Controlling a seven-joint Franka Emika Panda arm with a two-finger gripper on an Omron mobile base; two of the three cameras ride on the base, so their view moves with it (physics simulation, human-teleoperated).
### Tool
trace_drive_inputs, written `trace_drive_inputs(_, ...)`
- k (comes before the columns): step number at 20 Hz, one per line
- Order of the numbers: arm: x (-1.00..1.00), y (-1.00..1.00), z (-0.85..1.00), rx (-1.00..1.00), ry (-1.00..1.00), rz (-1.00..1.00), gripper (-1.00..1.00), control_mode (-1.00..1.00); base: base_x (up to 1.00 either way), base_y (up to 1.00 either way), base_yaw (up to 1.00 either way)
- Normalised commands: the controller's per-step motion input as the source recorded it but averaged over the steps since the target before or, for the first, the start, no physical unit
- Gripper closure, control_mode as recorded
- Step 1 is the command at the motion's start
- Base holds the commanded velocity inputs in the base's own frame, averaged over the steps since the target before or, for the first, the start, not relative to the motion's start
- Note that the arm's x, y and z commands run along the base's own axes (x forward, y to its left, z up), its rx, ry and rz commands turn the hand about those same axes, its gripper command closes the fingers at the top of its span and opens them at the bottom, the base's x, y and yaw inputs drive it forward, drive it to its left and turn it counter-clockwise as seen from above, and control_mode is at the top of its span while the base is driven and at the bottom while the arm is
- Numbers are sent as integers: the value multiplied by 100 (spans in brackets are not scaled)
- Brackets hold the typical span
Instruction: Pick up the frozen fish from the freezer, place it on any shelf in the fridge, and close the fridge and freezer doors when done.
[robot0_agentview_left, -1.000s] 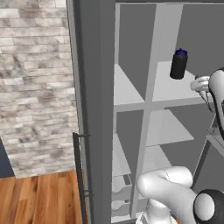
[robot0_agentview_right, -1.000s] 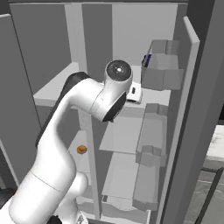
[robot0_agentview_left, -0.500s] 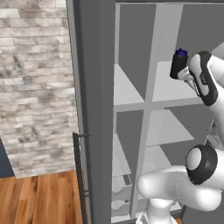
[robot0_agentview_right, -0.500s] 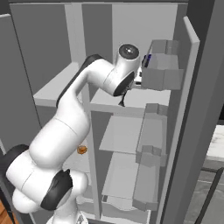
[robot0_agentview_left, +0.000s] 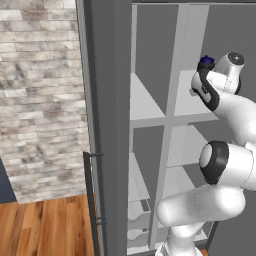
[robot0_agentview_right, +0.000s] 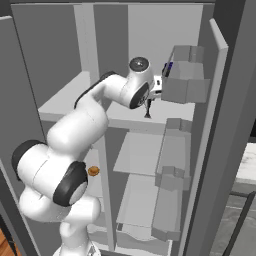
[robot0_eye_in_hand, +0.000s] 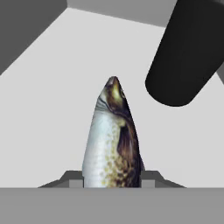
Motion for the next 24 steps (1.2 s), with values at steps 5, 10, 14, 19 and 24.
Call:
trace_drive_inputs(5, 68, 0, -16, -9, -2, 0, -100, -100, 0, 0, 0)
trace_drive_inputs(10, 6, 0, 7, 1, 0, -1, -100, -100, 0, 0, 0)
trace_drive_inputs(14, 0, 0, 39, 0, 0, -6, -100, -100, 0, 0, 0)
trace_drive_inputs(19, -52, 6, 49, 0, 0, -8, -100, -100, 0, 0, 0)
trace_drive_inputs(24, -100, 13, 9, 1, 0, -9, -100, -100, 0, 0, 0)
